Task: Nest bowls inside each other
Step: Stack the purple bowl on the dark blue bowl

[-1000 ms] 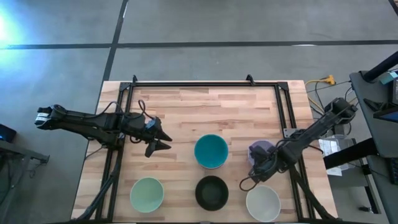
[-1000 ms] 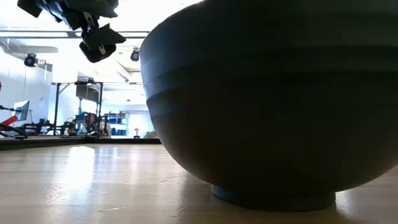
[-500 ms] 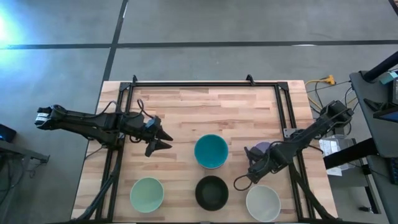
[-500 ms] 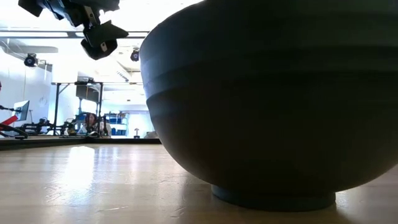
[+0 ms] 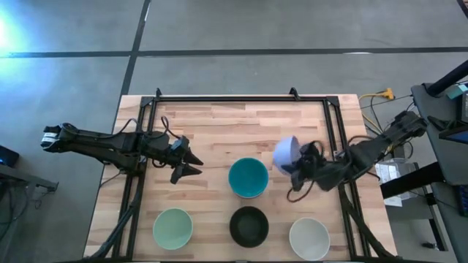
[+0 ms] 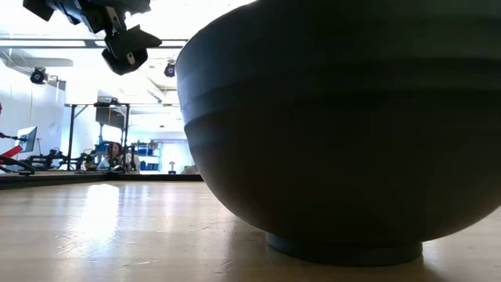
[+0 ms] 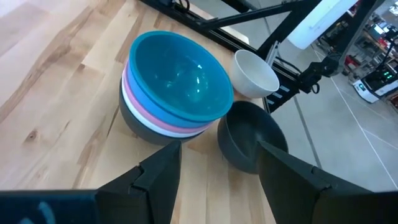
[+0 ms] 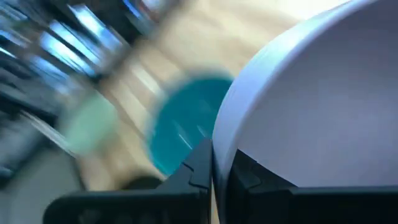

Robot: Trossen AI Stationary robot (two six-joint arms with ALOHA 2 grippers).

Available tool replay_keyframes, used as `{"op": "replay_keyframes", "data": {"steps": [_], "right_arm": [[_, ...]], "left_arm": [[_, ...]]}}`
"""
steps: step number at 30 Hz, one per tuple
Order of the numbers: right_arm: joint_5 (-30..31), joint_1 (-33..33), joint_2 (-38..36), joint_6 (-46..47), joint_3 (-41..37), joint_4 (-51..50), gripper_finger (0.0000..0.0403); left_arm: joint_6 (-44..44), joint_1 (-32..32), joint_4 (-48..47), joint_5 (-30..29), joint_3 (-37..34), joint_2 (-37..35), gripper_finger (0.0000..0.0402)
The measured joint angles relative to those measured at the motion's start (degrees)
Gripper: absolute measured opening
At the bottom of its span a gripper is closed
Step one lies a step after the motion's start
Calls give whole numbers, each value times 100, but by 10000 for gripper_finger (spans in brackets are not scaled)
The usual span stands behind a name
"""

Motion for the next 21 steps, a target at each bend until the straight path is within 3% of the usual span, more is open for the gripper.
{"op": "replay_keyframes", "data": {"steps": [2,5,7,10,16,21], "right_arm": [[159,-92,-115,-968,-24,1149,9],[-131,-316,-57,-2514,5,2751,9],[-329,-463,199,-3085,286,2950,9],[-606,-690,788,-3323,1103,2059,9],[-1576,-965,2332,-3504,3206,-820,9],[-2018,-962,3572,-4112,4693,-2831,9]], "left_arm": [[0,0,24,-4,1,0,191],[1,0,26,-7,2,0,191],[31,0,31,-9,2,0,191],[45,0,29,2,13,-43,191],[48,0,43,42,87,-334,191],[42,0,25,42,78,-689,191]]}}
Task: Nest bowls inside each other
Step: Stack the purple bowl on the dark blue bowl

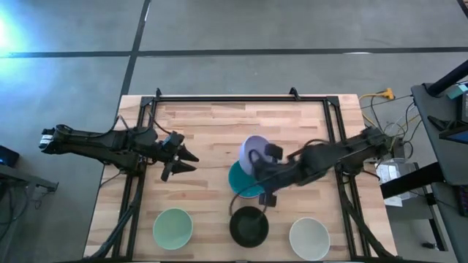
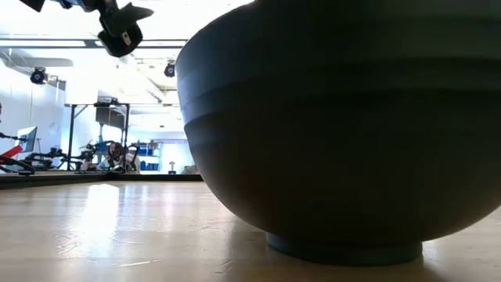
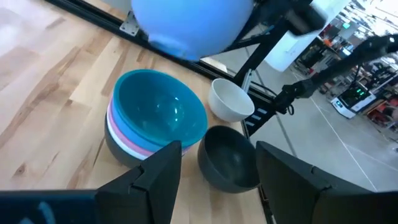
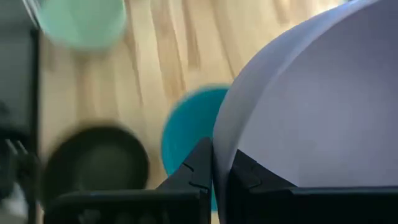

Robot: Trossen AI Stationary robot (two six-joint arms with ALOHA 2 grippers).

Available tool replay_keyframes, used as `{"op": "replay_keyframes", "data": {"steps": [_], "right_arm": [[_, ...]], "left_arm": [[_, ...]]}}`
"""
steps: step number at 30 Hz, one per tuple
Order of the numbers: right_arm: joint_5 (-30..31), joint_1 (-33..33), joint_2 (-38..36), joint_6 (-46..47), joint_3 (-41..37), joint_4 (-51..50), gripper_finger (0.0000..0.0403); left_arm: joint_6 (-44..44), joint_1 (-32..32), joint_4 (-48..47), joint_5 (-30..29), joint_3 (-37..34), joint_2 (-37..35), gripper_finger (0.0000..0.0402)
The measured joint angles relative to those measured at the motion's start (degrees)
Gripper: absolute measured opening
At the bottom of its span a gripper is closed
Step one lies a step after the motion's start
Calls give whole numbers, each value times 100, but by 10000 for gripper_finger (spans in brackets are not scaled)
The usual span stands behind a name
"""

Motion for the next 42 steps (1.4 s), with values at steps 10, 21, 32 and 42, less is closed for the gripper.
{"op": "replay_keyframes", "data": {"steps": [10,21,32,42], "right_arm": [[-373,-45,1848,-964,2321,-986,9],[-919,-28,2186,-921,2391,-1757,9],[-1212,-62,2184,-1413,2276,-1820,9],[-1274,-62,2191,-1552,1988,-1806,9]], "left_arm": [[-41,0,-159,-9,-10,-210,191],[-61,0,-253,-22,-12,-127,191],[-63,0,-246,-24,-19,60,191],[-63,0,-205,-22,-19,253,191]]}}
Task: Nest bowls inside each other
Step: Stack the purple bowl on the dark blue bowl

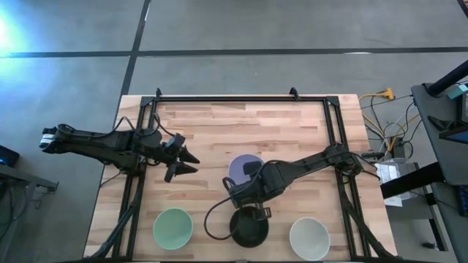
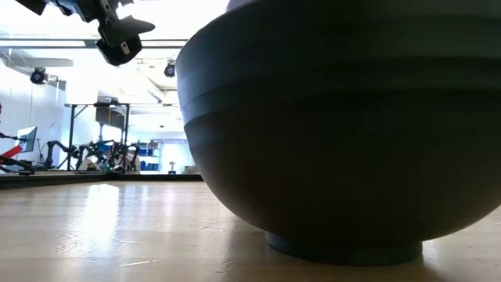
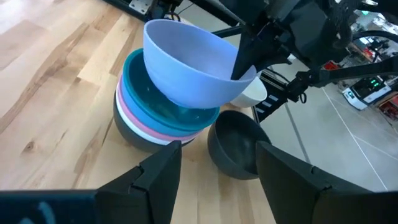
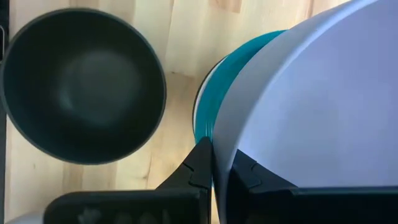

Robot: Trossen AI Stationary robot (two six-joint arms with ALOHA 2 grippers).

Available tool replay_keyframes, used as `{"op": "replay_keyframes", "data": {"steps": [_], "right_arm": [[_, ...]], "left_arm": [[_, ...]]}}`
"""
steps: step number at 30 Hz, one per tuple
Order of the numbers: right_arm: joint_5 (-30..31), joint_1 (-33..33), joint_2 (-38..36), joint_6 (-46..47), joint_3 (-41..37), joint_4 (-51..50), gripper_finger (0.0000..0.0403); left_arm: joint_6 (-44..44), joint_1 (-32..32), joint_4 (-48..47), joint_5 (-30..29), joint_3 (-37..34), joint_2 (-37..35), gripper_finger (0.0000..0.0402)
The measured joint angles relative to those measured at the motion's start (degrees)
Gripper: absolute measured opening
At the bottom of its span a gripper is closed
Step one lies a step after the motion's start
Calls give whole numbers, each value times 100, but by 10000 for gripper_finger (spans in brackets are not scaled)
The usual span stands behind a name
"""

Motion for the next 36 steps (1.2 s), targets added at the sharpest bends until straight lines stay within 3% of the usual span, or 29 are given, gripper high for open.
{"op": "replay_keyframes", "data": {"steps": [21,36], "right_arm": [[-187,-72,0,-351,-366,256,10],[-540,-127,5,-190,-694,347,74]], "left_arm": [[4,-2,11,-2,9,25,191],[-134,0,6,0,10,-46,191]]}}
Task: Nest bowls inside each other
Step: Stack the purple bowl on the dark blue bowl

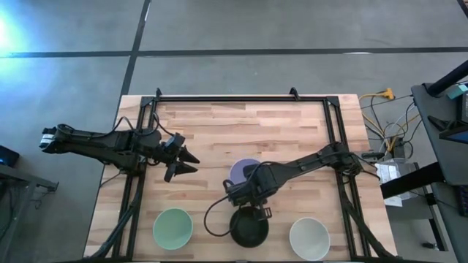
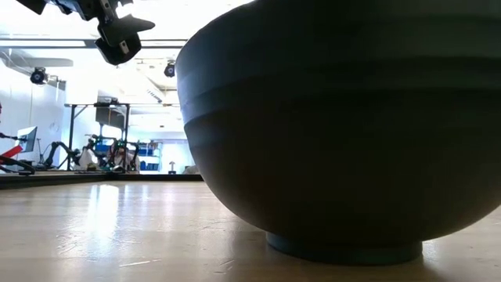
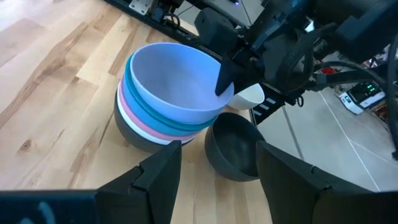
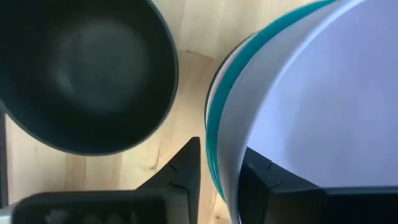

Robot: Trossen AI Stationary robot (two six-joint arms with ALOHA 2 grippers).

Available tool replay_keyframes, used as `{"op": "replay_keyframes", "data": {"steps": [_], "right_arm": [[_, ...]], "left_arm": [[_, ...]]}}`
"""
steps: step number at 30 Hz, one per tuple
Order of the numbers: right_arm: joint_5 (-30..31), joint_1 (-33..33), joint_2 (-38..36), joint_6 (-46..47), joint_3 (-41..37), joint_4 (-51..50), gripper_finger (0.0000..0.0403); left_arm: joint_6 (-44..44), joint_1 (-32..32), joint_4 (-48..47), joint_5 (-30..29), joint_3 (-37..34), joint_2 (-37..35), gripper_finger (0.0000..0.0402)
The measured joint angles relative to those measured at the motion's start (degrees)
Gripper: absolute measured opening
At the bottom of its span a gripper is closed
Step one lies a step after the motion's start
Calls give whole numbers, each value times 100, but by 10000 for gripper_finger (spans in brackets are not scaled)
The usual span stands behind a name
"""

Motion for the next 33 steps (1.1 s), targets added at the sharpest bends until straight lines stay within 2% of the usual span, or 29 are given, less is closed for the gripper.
{"op": "replay_keyframes", "data": {"steps": [6,11,17,26,33], "right_arm": [[8,-11,-60,507,384,-13,108],[149,-15,-101,916,687,151,115],[506,-50,-101,957,723,613,93],[522,-219,81,1082,595,714,45],[500,-223,141,1140,566,674,38]], "left_arm": [[1,0,0,2,-4,-2,191],[1,-1,-2,2,-4,-5,191],[2,0,5,2,-6,44,191],[2,-2,-2,2,-10,71,191],[2,-2,-7,4,-10,50,191]]}}
